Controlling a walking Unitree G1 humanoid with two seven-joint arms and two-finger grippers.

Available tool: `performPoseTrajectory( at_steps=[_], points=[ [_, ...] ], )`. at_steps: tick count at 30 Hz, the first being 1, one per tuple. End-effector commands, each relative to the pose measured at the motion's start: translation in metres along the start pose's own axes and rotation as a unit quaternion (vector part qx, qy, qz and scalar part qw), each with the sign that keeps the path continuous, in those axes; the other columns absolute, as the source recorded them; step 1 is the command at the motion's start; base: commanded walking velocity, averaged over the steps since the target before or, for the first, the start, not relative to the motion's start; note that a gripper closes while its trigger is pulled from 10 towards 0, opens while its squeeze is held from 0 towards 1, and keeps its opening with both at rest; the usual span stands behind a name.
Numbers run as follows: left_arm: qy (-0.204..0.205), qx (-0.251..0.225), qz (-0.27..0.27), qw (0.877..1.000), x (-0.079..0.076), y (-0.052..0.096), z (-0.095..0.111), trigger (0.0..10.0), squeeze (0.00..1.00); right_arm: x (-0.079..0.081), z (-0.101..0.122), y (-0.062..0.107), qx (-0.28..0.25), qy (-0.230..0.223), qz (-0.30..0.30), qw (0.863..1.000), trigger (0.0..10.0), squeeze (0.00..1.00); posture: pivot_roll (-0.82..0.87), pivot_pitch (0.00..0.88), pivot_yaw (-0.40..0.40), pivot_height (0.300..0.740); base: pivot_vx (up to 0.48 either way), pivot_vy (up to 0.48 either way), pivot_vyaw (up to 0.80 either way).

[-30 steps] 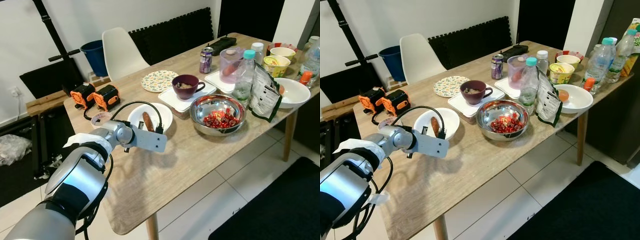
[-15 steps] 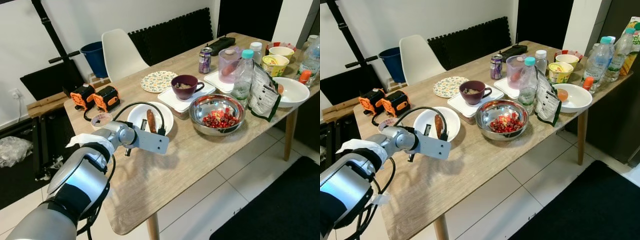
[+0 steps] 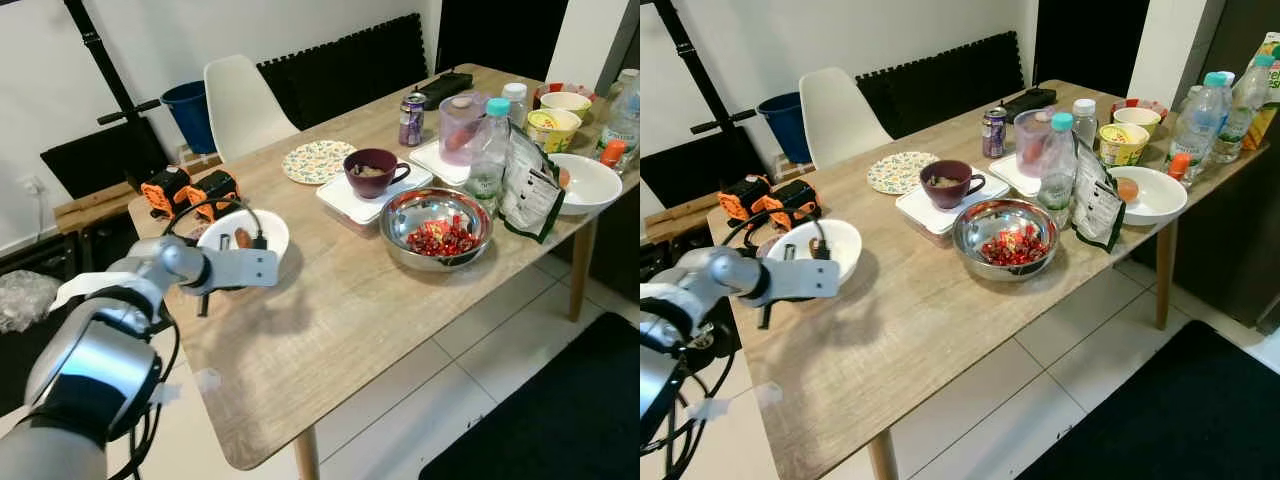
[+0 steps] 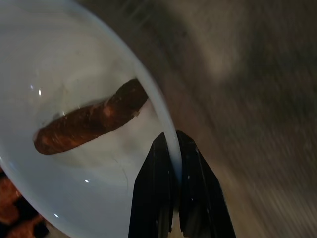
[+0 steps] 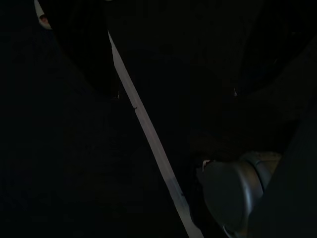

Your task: Restocking fridge

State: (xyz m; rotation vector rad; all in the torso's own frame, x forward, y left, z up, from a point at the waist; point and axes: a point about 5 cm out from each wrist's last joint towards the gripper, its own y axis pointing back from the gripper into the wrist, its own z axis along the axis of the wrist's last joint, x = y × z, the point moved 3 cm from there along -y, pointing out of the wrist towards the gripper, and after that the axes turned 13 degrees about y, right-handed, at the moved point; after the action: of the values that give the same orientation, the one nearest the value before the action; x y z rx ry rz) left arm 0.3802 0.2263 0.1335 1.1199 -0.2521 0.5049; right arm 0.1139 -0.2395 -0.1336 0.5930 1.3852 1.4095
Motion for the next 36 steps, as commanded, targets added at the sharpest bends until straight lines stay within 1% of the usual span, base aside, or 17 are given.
performPoseTrajectory(
  at_steps=[1, 2, 6, 10, 13, 17, 20, 22, 23, 25, 26, 27, 28, 29, 33, 34, 36],
  points=[
    [0.025, 0.000, 0.030, 0.999, 0.015, 0.028, -0.017, 0.0, 0.00, 0.005, 0.002, 0.000, -0.001, 0.001, 0.008, 1.000, 10.0, 0.00, -0.11, 0.023, 0.097, 0.740, 0.000, 0.000, 0.00],
    [0.025, 0.000, 0.030, 0.999, 0.015, 0.028, -0.017, 0.0, 0.00, 0.005, 0.002, 0.000, -0.001, 0.001, 0.008, 1.000, 10.0, 0.00, -0.11, 0.023, 0.097, 0.740, 0.000, 0.000, 0.00],
    [0.100, 0.028, 0.128, 0.986, 0.032, 0.074, -0.063, 0.0, 0.00, 0.004, 0.007, -0.001, -0.006, 0.010, 0.011, 1.000, 10.0, 0.00, -0.08, 0.019, 0.087, 0.740, 0.000, 0.000, 0.00],
    [0.149, 0.051, 0.171, 0.973, 0.030, 0.094, -0.093, 0.0, 0.00, 0.005, 0.008, -0.001, -0.006, 0.012, 0.012, 1.000, 10.0, 0.00, -0.07, 0.017, 0.082, 0.740, 0.000, 0.000, 0.00],
    [0.170, 0.065, 0.183, 0.966, 0.026, 0.101, -0.107, 0.0, 0.00, 0.005, 0.008, -0.001, -0.006, 0.012, 0.012, 1.000, 10.0, 0.00, -0.07, 0.016, 0.080, 0.740, 0.000, 0.000, 0.00],
    [0.253, 0.144, 0.226, 0.930, -0.006, 0.120, -0.166, 0.0, 0.00, 0.003, 0.008, -0.001, -0.006, 0.015, 0.010, 1.000, 10.0, 0.00, -0.06, 0.012, 0.074, 0.740, 0.000, 0.000, 0.00],
    [0.285, 0.163, 0.237, 0.914, -0.021, 0.122, -0.183, 0.0, 0.00, 0.003, 0.008, -0.001, -0.006, 0.017, 0.010, 1.000, 10.0, 0.00, -0.06, 0.011, 0.072, 0.740, 0.000, 0.000, 0.00],
    [0.327, 0.186, 0.251, 0.892, -0.047, 0.116, -0.205, 0.0, 0.00, 0.003, 0.007, -0.001, -0.005, 0.019, 0.011, 1.000, 10.0, 0.00, -0.06, 0.011, 0.067, 0.740, 0.000, 0.000, 0.00],
    [0.327, 0.186, 0.251, 0.892, -0.047, 0.116, -0.205, 4.4, 0.00, 0.003, 0.007, -0.001, -0.005, 0.019, 0.011, 1.000, 10.0, 0.00, -0.06, 0.011, 0.067, 0.740, 0.000, 0.000, 0.00],
    [0.359, 0.207, 0.258, 0.873, -0.073, 0.108, -0.221, 4.4, 0.00, 0.002, 0.007, -0.001, -0.005, 0.021, 0.011, 1.000, 10.0, 0.00, -0.06, 0.011, 0.067, 0.740, 0.000, 0.000, 0.00],
    [0.359, 0.207, 0.258, 0.873, -0.073, 0.108, -0.221, 4.4, 0.00, 0.002, 0.007, -0.001, -0.005, 0.021, 0.011, 1.000, 10.0, 0.00, -0.06, 0.011, 0.067, 0.740, 0.000, 0.000, 0.00],
    [0.392, 0.225, 0.254, 0.855, -0.100, 0.098, -0.233, 10.0, 0.00, 0.002, 0.008, -0.001, -0.005, 0.022, 0.011, 1.000, 10.0, 0.00, -0.06, 0.010, 0.064, 0.740, 0.000, 0.000, 0.00],
    [0.410, 0.228, 0.252, 0.846, -0.113, 0.092, -0.237, 10.0, 0.00, 0.002, 0.008, -0.001, -0.006, 0.022, 0.010, 1.000, 10.0, 0.00, -0.06, 0.008, 0.062, 0.740, 0.000, 0.000, 0.00],
    [0.410, 0.228, 0.252, 0.846, -0.113, 0.092, -0.237, 10.0, 0.00, 0.002, 0.008, -0.001, -0.006, 0.022, 0.010, 1.000, 10.0, 0.00, -0.06, 0.008, 0.062, 0.740, 0.000, 0.000, 0.00],
    [0.489, 0.233, 0.239, 0.806, -0.168, 0.063, -0.243, 10.0, 0.00, 0.000, 0.008, -0.001, -0.006, 0.024, 0.009, 1.000, 10.0, 0.00, -0.06, 0.001, 0.058, 0.740, 0.000, 0.000, 0.00],
    [0.489, 0.233, 0.239, 0.806, -0.168, 0.063, -0.243, 10.0, 0.00, 0.000, 0.008, -0.001, -0.006, 0.024, 0.009, 1.000, 10.0, 0.00, -0.06, 0.001, 0.058, 0.740, 0.000, 0.000, 0.00],
    [0.516, 0.240, 0.228, 0.790, -0.195, 0.048, -0.243, 10.0, 0.00, -0.001, 0.008, -0.001, -0.005, 0.026, 0.008, 1.000, 10.0, 0.00, -0.06, 0.000, 0.054, 0.740, 0.000, 0.000, 0.00]
  ],
)
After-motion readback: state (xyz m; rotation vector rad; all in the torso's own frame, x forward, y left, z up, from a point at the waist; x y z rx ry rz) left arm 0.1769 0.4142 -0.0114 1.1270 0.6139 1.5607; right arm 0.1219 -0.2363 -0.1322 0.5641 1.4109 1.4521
